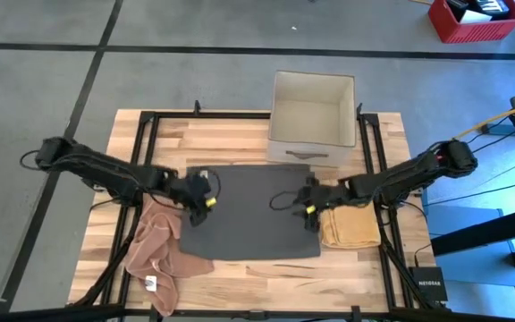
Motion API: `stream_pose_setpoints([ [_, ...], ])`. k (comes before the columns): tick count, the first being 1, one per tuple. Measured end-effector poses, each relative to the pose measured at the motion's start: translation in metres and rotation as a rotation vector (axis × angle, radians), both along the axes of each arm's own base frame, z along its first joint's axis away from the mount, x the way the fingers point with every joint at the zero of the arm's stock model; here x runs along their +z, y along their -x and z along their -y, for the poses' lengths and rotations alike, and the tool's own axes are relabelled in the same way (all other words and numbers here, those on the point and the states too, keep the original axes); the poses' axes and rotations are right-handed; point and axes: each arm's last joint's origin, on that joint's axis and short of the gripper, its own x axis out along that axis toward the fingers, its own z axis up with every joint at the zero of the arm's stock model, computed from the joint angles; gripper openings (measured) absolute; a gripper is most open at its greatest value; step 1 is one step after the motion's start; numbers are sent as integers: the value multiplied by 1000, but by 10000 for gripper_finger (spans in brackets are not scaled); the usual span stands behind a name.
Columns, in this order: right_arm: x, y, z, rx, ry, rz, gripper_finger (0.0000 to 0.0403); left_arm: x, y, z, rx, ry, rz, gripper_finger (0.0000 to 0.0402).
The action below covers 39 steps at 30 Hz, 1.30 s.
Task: Fold towel
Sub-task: Fold the gray towel, then move the brown towel to the top left of the table
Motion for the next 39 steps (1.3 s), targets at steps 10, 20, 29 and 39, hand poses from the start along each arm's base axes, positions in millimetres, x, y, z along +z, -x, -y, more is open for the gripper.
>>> stream_pose_setpoints([
  [10,-48,14,-19,85,52,-209,198,-52,-1,27,-5,23,-272,155],
  [20,-44,29,-14,88,76,-326,198,-3,-3,27,10,45,-244,155],
  [29,-34,16,-14,-74,55,-141,198,33,26,57,106,333,-391,155],
  [39,-31,12,-11,-204,121,-54,198,-26,57,86,24,310,-617,155],
])
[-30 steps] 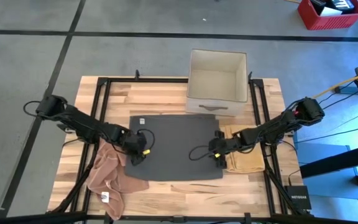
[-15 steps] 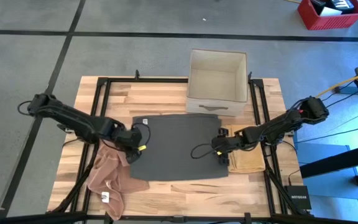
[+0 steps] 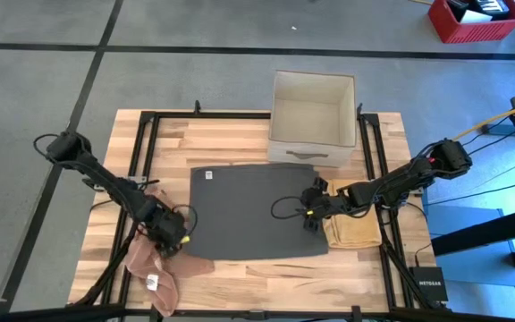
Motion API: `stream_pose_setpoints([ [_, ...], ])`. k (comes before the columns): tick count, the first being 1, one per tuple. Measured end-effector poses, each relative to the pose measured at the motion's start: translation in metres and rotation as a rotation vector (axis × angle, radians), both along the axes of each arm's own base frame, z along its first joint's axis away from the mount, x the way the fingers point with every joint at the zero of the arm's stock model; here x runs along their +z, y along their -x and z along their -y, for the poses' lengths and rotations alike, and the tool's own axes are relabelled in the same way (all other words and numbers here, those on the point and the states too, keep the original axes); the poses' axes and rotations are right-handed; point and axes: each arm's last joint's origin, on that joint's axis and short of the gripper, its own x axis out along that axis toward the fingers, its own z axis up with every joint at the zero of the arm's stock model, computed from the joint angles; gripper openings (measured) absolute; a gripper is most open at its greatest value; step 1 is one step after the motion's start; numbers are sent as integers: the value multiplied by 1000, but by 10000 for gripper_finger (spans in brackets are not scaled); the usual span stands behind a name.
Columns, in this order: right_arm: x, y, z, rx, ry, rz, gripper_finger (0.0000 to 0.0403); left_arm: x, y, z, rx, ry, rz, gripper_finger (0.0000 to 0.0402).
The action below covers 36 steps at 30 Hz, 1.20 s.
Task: Fold towel
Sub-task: Move the brown towel to the top left of the table
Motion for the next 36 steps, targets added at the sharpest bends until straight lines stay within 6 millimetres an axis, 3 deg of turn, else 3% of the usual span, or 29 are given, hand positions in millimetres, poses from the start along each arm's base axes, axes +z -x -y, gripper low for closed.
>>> stream_pose_setpoints([
  [7,2,-2,-1,15,1,31,198,0,11,-46,9,-464,-115,155],
  [23,-27,19,-1,137,-178,-82,198,8,-15,-133,265,-1131,36,155],
  [31,-32,28,-9,200,-189,-152,198,11,-20,-190,379,-1225,-19,155],
  [36,-32,30,-17,224,-164,-149,198,15,-15,-236,446,-1271,-58,155],
])
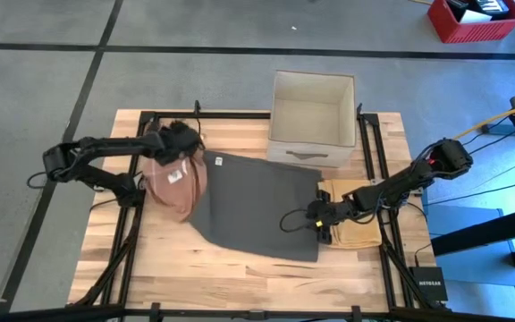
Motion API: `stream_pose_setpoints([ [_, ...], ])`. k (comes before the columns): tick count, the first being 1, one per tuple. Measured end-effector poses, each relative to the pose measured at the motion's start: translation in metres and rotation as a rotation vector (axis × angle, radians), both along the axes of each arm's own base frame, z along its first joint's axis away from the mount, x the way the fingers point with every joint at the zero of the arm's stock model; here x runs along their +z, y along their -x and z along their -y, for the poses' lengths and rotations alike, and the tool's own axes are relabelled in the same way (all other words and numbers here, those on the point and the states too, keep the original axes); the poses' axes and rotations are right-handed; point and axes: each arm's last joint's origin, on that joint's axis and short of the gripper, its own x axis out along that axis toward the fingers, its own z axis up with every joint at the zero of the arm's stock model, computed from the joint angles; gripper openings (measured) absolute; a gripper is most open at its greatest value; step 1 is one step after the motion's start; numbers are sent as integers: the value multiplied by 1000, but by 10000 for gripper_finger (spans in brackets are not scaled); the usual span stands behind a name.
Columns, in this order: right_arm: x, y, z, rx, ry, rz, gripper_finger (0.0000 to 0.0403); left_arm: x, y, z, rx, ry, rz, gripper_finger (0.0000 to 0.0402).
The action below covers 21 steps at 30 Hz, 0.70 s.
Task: Fold towel
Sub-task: Move the brown towel to the top left of the table
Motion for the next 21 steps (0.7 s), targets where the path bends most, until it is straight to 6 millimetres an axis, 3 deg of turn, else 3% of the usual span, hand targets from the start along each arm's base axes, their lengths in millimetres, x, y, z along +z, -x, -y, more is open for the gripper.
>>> stream_pose_setpoints([
  [5,0,1,-2,-5,24,8,198,11,5,-33,-18,-4,-18,155],
  [9,0,0,-1,-14,27,26,198,42,-1,-32,-61,62,50,155],
  [12,1,-1,-2,-19,28,41,198,66,-4,-14,-129,204,136,155],
  [15,1,-2,-2,-26,24,45,198,75,-1,14,-180,474,243,155],
  [18,1,-2,-2,-29,26,51,198,66,3,45,-177,753,286,155],
  [21,2,-3,-1,-43,44,64,198,45,4,68,-167,879,273,155],
])
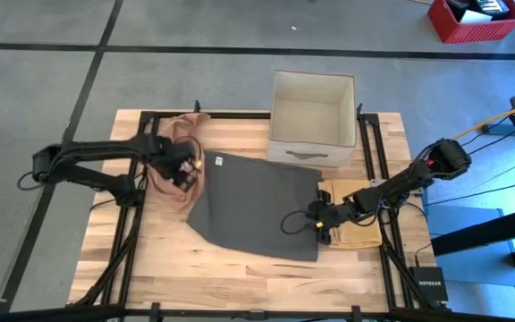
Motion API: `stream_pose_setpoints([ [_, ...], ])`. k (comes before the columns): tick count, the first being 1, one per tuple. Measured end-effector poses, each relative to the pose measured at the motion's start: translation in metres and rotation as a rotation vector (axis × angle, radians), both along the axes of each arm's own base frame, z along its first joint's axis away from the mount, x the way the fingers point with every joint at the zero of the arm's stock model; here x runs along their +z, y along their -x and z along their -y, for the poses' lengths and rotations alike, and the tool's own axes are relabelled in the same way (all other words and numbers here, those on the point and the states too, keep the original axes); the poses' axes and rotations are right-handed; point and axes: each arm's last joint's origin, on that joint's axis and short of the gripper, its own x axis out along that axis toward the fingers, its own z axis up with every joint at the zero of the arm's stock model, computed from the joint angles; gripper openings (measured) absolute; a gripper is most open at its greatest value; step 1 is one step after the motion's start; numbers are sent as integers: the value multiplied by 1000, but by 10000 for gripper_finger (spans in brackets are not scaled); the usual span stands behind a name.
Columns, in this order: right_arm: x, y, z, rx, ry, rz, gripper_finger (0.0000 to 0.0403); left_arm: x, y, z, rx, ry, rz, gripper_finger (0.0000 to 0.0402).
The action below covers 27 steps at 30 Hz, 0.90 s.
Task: Fold towel
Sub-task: Move the brown towel to the top left of the table
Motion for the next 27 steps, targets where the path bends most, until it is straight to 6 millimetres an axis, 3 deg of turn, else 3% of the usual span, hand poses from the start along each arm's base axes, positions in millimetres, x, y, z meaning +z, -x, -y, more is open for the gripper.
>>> stream_pose_setpoints([
  [6,0,-1,0,-5,10,9,198,-53,-1,5,9,-92,23,155],
  [10,1,-2,0,-17,10,37,198,-76,11,-10,126,-290,-45,155],
  [14,2,-3,0,-18,7,44,198,-85,22,-32,216,-456,-77,155],
  [20,2,-3,0,-20,8,46,198,-81,35,-69,296,-636,-136,155],
  [24,2,-3,0,-20,7,50,198,-66,39,-95,294,-714,-147,155],
  [27,2,-3,0,-21,7,51,198,-49,38,-103,295,-701,-108,155],
])
